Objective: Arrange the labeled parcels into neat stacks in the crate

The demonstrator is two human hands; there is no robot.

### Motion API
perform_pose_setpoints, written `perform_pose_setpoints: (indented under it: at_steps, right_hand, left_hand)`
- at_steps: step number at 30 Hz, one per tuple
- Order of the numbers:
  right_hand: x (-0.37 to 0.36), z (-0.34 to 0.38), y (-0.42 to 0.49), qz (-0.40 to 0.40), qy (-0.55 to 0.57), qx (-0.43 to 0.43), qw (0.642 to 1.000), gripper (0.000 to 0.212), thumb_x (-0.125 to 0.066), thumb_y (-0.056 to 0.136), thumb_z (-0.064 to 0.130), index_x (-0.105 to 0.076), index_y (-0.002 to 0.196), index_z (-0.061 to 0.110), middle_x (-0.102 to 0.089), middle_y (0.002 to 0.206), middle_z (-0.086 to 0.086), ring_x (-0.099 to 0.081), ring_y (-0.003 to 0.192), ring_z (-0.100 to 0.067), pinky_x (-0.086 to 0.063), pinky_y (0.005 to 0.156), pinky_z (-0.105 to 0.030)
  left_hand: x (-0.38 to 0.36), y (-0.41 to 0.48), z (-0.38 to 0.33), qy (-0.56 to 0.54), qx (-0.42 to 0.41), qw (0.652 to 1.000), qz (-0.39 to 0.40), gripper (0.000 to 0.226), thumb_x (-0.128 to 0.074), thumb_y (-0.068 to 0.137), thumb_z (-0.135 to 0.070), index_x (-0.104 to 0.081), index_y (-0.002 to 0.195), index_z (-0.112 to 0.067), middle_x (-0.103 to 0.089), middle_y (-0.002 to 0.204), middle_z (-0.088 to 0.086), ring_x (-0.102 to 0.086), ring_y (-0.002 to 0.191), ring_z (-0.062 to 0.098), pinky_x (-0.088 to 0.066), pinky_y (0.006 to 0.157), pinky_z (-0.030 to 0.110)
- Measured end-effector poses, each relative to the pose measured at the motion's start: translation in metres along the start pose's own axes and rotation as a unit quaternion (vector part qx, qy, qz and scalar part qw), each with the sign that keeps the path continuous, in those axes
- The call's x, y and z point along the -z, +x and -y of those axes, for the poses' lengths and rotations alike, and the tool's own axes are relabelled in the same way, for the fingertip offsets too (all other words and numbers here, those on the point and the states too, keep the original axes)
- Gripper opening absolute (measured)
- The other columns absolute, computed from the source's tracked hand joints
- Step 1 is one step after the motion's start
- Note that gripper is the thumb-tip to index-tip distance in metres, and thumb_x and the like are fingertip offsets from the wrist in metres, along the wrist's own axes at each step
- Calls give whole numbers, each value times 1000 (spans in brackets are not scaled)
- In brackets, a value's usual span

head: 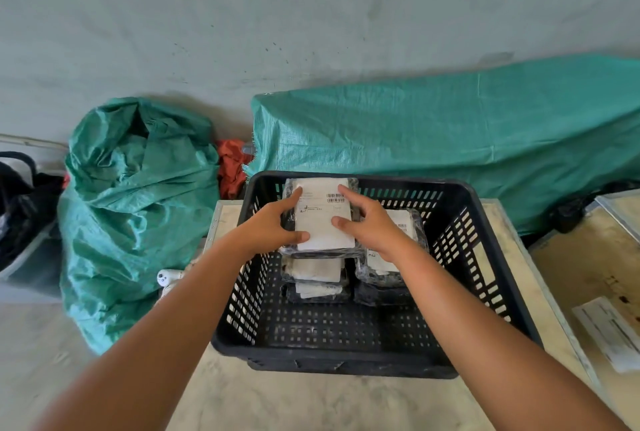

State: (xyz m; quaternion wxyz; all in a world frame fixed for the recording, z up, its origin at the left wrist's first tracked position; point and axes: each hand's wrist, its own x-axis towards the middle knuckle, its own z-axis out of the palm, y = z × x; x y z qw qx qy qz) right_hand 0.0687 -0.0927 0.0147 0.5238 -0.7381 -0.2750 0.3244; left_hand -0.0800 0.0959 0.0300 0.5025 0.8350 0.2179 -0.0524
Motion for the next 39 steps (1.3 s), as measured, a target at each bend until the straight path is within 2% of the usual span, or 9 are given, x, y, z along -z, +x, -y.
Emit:
perform_pose_setpoints:
  at_steps: [5,9,14,16,18,26,31,36,39]
  right_hand:
    - [-20,-26,14,12,-53,-24,998,79,-72,95,18,-29,160,33,-30,165,4,-32,148,-15,-37,107,-23]
    - [-34,-45,16,-3,-56,-37,998,84,-73,94,16,-27,161,34,-34,163,2,-37,146,-16,-39,116,-35]
    - [-45,-63,20,-18,-133,-68,989,80,-71,95,19,-26,161,16,-37,161,-10,-38,147,-27,-35,119,-41]
    - [-48,-67,22,-25,-161,-77,984,82,-71,96,21,-23,162,14,-37,160,-13,-38,146,-29,-33,119,-39]
    - [-49,-71,25,-26,-170,-81,982,84,-71,96,22,-21,163,15,-36,161,-14,-38,146,-29,-32,116,-35]
    - [-48,-76,31,-8,-158,-108,981,86,-68,97,25,-15,163,26,-29,163,-11,-35,147,-29,-33,118,-39]
    - [-51,-69,29,-32,-153,-117,981,85,-71,95,20,-20,163,23,-35,161,-11,-39,145,-28,-35,111,-31]
    - [-56,-40,14,-69,-216,-106,968,74,-62,98,8,-23,162,13,-46,152,-13,-44,140,-32,-40,114,-41]
    - [-38,-12,-6,-93,-164,-71,979,66,-63,100,18,-34,158,16,-42,158,-7,-43,143,-28,-36,114,-37]
  left_hand:
    - [-15,25,7,-2,31,999,-7,101,-79,87,-20,-12,162,-26,-35,162,0,-46,131,12,-42,99,24]
    - [-26,31,29,3,41,999,-3,107,-80,85,-12,-8,162,-30,-43,155,-2,-52,116,7,-45,76,6]
    - [-41,39,45,52,86,995,18,105,-80,86,-16,-7,162,-21,-26,165,7,-41,131,13,-43,98,22]
    - [-47,45,47,90,109,989,44,110,-78,87,-24,2,162,-25,-6,169,11,-21,152,27,-36,116,38]
    - [-49,50,49,110,120,985,59,113,-77,87,-28,9,161,-29,5,169,11,-3,156,31,-29,121,47]
    - [-46,54,60,98,106,988,51,112,-78,87,-26,6,161,-31,-2,168,7,-21,151,29,-26,119,37]
    - [-46,52,60,85,99,990,49,110,-77,87,-26,4,161,-31,-2,167,7,-22,151,29,-29,117,34]
    - [-46,40,41,95,120,988,32,113,-78,87,-24,8,161,-28,10,169,13,-1,156,33,-17,125,46]
    - [-54,23,17,101,110,987,-57,99,-69,93,-36,1,163,-26,7,169,19,-6,155,40,-24,121,54]
